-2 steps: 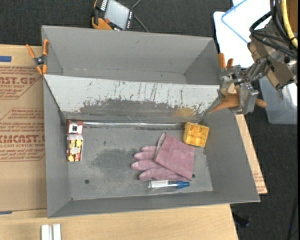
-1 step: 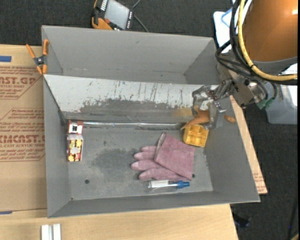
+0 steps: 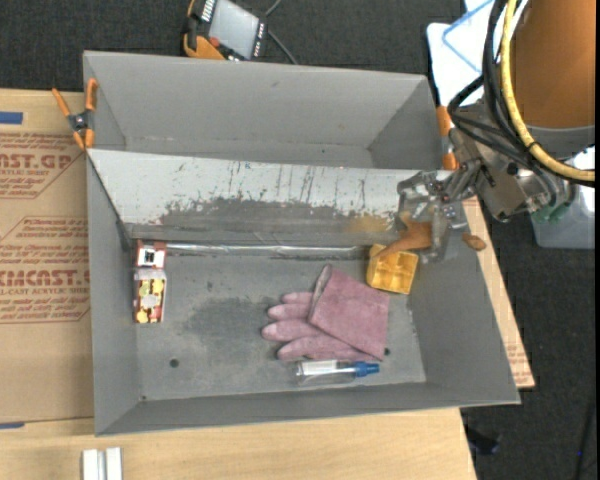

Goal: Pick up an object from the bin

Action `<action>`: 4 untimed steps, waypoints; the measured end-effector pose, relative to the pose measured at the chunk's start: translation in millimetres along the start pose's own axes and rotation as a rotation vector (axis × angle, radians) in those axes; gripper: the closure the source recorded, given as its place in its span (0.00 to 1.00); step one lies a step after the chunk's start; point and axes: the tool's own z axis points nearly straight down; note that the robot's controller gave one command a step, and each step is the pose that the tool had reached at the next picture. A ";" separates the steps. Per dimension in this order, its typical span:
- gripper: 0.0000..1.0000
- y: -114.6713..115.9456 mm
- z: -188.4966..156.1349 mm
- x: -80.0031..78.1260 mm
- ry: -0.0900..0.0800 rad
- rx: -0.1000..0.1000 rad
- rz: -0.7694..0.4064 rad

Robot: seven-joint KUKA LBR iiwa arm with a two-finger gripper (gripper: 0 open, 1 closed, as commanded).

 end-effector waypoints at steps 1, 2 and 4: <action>1.00 0.0 0.4 0.0 -0.001 0.000 0.000; 1.00 0.3 14.9 -0.6 -0.004 0.001 0.025; 1.00 4.7 -59.1 -5.4 -0.003 0.000 0.195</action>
Offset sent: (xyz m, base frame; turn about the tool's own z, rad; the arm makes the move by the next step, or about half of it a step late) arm 0.0004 0.0007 -0.0367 0.0579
